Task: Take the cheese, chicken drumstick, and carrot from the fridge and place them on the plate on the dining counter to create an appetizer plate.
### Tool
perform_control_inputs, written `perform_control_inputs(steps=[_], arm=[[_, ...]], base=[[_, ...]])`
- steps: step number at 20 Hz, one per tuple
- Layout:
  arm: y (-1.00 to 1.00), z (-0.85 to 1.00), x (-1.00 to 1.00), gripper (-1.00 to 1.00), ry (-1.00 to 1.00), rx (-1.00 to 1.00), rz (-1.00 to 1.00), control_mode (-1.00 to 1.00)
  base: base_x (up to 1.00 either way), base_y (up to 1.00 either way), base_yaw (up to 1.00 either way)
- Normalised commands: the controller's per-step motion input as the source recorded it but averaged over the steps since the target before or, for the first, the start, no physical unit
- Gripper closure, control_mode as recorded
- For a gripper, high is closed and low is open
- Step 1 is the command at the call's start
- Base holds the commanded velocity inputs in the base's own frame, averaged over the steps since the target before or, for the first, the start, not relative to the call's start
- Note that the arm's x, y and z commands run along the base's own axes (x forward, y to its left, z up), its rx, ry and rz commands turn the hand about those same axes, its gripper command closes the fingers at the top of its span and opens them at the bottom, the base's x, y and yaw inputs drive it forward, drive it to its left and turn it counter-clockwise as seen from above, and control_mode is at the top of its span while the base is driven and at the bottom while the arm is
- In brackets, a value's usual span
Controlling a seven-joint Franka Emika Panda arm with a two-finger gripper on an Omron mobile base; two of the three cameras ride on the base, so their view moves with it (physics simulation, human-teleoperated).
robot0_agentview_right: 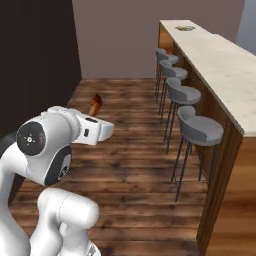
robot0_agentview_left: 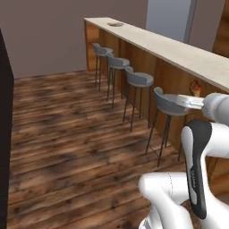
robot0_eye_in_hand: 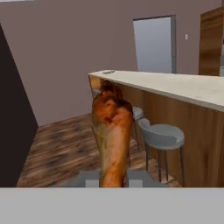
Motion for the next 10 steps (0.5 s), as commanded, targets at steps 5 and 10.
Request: perform_control_inputs(steps=[5, 10], arm=[[0.0, 0.0, 0.0, 1.0, 0.0, 0.0, 0.0, 1.0], [0.0, 0.0, 0.0, 1.0, 0.0, 0.0, 0.0, 1.0]], base=[[1.0, 0.66, 0.21], [1.0, 0.1, 0.28]])
